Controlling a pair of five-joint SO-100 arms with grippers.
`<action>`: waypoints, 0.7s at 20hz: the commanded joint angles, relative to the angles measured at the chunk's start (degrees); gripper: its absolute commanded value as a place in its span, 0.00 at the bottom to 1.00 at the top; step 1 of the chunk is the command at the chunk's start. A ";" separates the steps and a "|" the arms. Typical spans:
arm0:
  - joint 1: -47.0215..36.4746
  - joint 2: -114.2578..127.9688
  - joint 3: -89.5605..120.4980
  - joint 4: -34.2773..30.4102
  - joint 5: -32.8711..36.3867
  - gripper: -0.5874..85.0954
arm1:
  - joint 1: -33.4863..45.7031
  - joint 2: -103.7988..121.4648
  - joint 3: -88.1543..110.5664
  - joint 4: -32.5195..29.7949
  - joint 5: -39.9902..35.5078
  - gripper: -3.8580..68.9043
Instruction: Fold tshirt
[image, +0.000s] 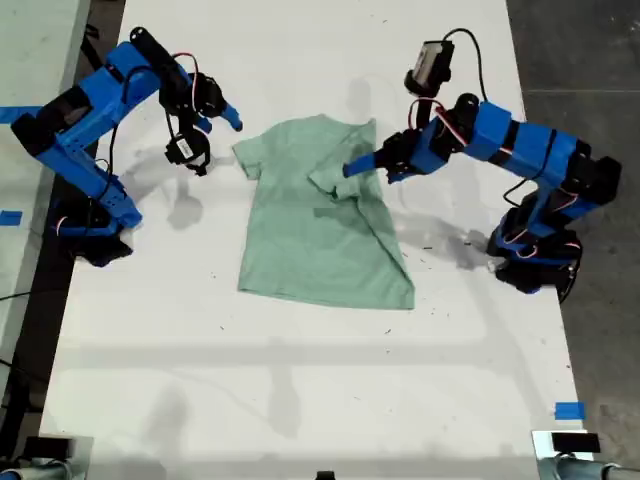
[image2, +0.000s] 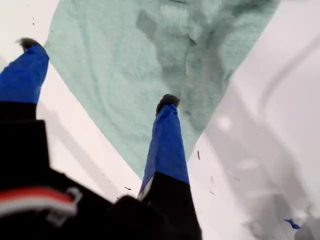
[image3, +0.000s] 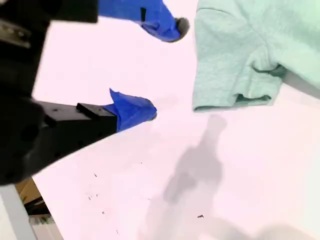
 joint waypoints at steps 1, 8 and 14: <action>-2.37 -2.20 -6.94 0.88 2.99 0.25 | -0.62 4.92 0.26 -1.67 0.88 0.58; -3.43 -13.71 -10.46 -3.60 8.26 0.26 | -0.44 7.82 3.25 -2.37 1.41 0.58; -2.90 -29.71 -14.59 -8.61 8.00 0.25 | -0.88 10.11 3.60 -1.23 1.85 0.57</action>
